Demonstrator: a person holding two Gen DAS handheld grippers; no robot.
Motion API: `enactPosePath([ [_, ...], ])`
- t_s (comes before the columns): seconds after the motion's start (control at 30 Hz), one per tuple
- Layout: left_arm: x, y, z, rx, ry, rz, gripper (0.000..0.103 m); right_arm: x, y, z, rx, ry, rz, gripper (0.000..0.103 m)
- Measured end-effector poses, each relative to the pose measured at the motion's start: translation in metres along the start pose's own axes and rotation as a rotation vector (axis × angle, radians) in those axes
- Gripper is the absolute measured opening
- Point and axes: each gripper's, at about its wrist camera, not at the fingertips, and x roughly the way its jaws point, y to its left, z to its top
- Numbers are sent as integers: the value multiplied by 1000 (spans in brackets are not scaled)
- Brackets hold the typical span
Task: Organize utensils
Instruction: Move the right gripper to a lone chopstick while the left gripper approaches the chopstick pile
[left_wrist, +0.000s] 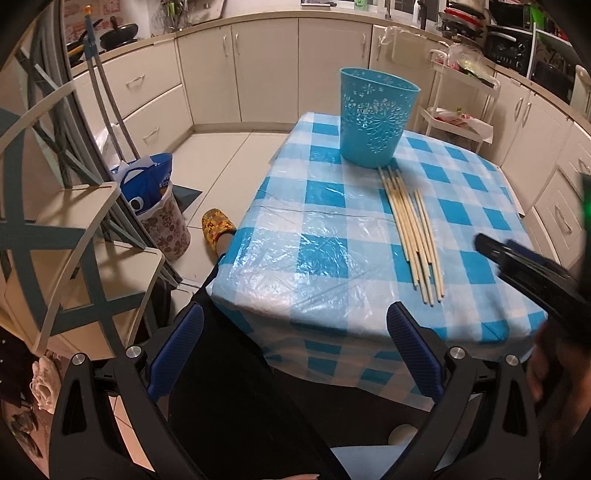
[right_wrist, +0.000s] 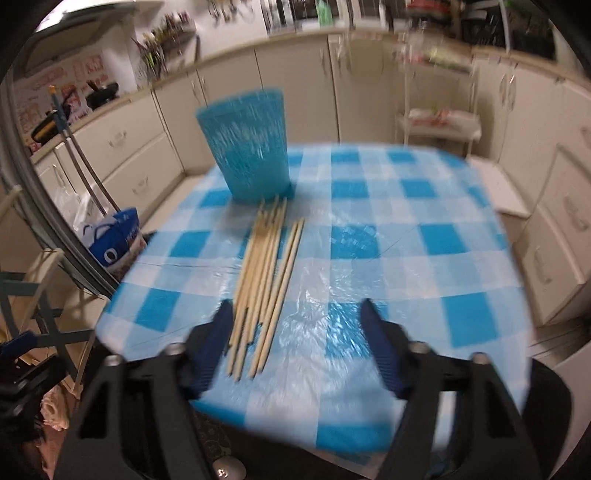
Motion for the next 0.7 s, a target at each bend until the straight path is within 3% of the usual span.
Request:
enactPosePath([
  [0.13,13,1,9,-13,11,-8,95,39,-2,17,1,64,15,35],
  [0.33,34,-2,24,-20,33,-15,95,80,-1,37,-32,112,-9,31],
  [0.6,58,-13,41,-7,42,-27,95,99,9,47,-135,98,-35,30],
  [0.7,68,-17,48,-4,53,-35,95,100,10,46,-189,92,-40,21],
])
